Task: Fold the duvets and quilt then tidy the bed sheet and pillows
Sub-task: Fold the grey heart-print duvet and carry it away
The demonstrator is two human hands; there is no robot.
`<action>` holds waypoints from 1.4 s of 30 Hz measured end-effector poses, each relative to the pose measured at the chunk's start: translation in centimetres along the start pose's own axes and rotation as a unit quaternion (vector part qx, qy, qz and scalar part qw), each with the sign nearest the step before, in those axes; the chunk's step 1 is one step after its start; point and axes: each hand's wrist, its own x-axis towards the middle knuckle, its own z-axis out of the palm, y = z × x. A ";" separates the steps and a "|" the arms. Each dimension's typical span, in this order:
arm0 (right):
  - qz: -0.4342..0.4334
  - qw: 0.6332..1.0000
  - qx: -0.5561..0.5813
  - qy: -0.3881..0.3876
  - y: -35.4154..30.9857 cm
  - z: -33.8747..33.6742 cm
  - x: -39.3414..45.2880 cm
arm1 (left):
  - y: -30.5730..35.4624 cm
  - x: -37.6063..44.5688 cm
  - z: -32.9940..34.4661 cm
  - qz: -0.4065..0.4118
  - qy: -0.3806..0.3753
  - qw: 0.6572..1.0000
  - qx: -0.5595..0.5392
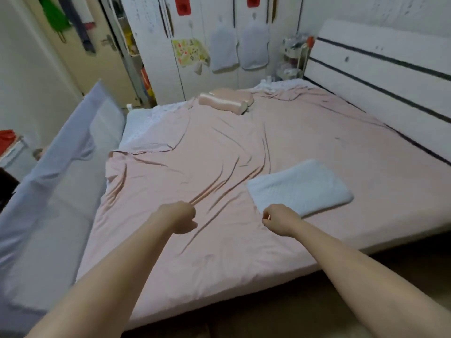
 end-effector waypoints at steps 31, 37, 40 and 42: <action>0.328 0.938 0.103 0.046 33.1 -8.5 6.1 | 34.2 30.2 -14.8 0.307 -0.001 0.946 0.103; 0.384 0.917 0.099 0.036 40.5 -10.5 4.7 | 40.4 31.2 -17.3 0.348 0.007 0.935 0.072; 0.389 0.915 0.103 0.031 41.6 -10.9 6.6 | 40.8 33.9 -18.2 0.344 0.015 0.937 0.067; 0.383 0.918 0.096 0.020 41.3 -10.9 8.2 | 40.3 35.9 -18.1 0.333 0.002 0.941 0.062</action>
